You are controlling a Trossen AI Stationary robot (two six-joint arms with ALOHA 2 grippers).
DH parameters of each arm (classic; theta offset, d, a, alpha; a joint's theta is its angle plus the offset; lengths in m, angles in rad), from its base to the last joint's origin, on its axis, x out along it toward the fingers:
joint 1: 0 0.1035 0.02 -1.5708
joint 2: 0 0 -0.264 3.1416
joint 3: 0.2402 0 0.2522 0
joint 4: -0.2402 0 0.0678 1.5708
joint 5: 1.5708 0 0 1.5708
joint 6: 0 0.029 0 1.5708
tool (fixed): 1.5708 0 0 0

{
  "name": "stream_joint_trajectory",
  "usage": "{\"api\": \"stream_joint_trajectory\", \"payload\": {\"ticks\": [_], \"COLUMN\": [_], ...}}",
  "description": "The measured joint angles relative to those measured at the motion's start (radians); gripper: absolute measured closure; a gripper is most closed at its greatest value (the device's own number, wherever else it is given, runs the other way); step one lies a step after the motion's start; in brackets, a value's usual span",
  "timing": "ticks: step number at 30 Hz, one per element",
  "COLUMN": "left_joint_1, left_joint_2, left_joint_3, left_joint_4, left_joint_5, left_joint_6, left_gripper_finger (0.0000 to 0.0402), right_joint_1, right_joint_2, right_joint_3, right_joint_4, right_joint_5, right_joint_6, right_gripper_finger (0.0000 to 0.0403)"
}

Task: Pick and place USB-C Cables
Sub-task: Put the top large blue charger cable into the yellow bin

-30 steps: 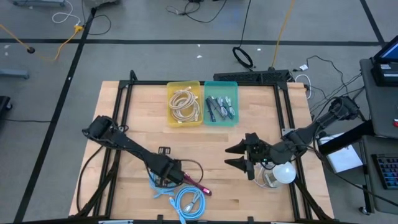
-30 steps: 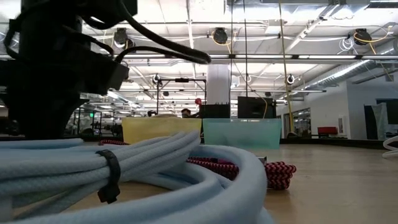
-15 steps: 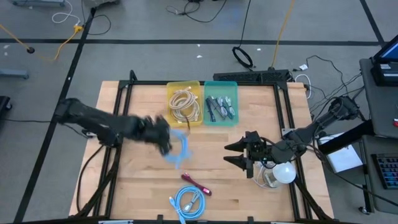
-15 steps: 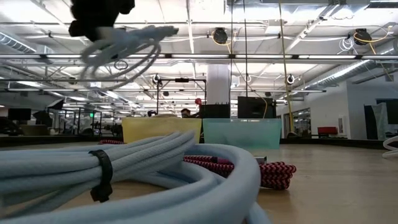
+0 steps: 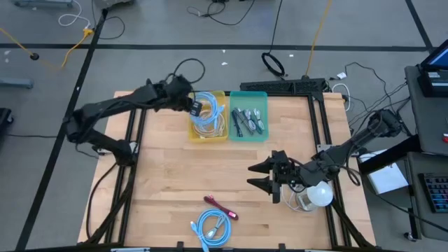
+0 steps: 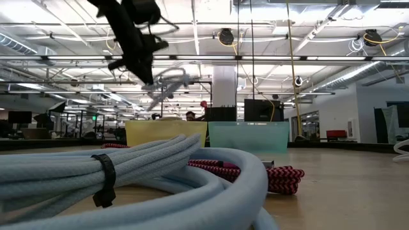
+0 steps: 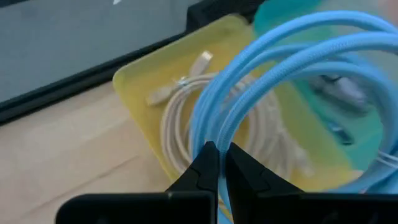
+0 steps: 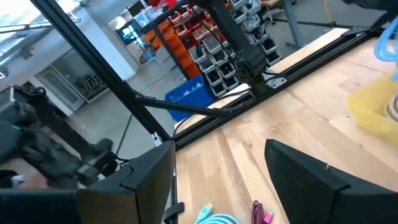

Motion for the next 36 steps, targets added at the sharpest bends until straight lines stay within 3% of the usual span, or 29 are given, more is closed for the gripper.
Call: {"api": "stream_joint_trajectory", "payload": {"ticks": [7, 17, 26, 36], "left_joint_1": [-0.012, -0.079, -0.059, -0.008], "left_joint_2": [0.160, 0.297, 0.323, 0.323], "left_joint_3": [0.000, 0.001, 0.001, 0.001], "left_joint_4": [-0.026, 0.015, 0.052, 0.050], "left_joint_5": [0.043, -0.023, -0.099, -0.086], "left_joint_6": [0.079, 0.066, -0.011, -0.052], "left_gripper_finger": [0.0392, 0.0392, 0.0392, 0.0393], "right_joint_1": [0.000, 0.001, 0.002, 0.002], "right_joint_2": [0.000, 0.000, 0.000, 0.000], "right_joint_3": [0.000, 0.000, 0.000, 0.000], "right_joint_4": [-0.001, -0.001, 0.029, 0.029], "right_joint_5": [-0.002, -0.003, -0.030, -0.030], "right_joint_6": [-0.007, -0.008, -0.007, -0.007], "right_gripper_finger": [0.0161, 0.0161, 0.0161, 0.0161]}}
